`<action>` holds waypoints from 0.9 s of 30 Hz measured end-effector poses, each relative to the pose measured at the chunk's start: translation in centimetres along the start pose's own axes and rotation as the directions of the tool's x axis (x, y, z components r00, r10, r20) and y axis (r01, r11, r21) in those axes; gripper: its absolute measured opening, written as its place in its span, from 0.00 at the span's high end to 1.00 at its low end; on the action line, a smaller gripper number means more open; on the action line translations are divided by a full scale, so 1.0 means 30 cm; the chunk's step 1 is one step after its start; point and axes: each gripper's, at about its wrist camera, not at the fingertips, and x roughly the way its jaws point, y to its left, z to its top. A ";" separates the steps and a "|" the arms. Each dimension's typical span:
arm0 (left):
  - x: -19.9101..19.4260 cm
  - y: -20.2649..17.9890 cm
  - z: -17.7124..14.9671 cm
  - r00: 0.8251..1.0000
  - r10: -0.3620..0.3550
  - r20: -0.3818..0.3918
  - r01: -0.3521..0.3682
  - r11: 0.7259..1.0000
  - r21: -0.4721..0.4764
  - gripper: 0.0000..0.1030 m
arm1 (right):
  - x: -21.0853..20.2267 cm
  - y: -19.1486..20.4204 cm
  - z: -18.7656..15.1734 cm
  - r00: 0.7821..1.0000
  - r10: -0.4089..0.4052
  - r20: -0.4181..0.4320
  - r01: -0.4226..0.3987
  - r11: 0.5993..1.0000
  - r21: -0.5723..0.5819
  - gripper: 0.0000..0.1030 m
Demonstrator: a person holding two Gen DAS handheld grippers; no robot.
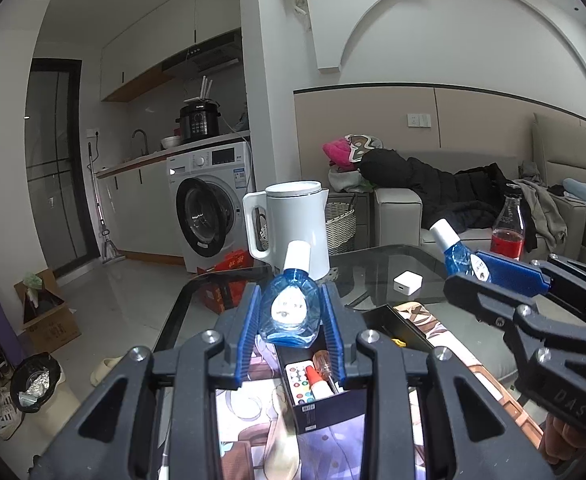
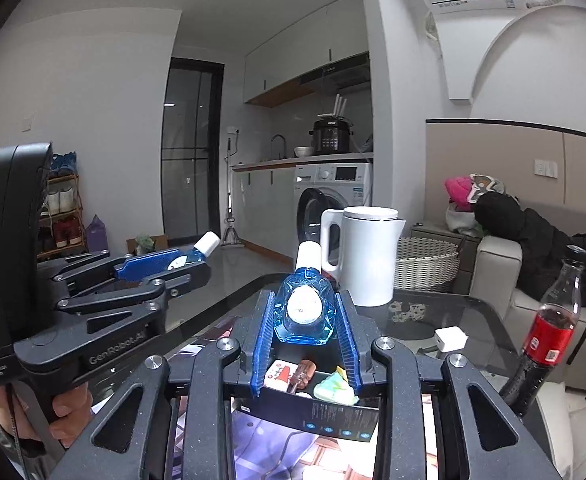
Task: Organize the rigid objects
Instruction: 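Lift both blue dispensers and carry them above the black box, then lower both blue dispensers into the black box and open both grippers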
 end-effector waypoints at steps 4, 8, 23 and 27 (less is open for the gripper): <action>0.044 0.001 0.022 1.000 0.010 -0.001 -0.011 1.000 -0.024 0.72 | 0.050 -0.015 0.018 1.000 -0.013 -0.005 0.013 1.000 0.000 0.71; 0.080 0.005 0.043 1.000 0.011 -0.001 -0.011 0.999 -0.036 0.72 | 0.096 -0.033 0.037 1.000 -0.027 -0.005 0.027 1.000 0.009 0.71; 0.299 0.028 0.085 0.992 -0.003 -0.123 -0.012 0.992 -0.122 0.72 | 0.318 -0.138 0.069 0.992 -0.080 -0.095 0.086 0.995 0.060 0.71; 0.386 0.034 0.061 0.973 -0.013 -0.229 -0.021 0.990 -0.143 0.72 | 0.380 -0.174 0.063 0.984 -0.069 -0.164 0.082 0.994 0.075 0.71</action>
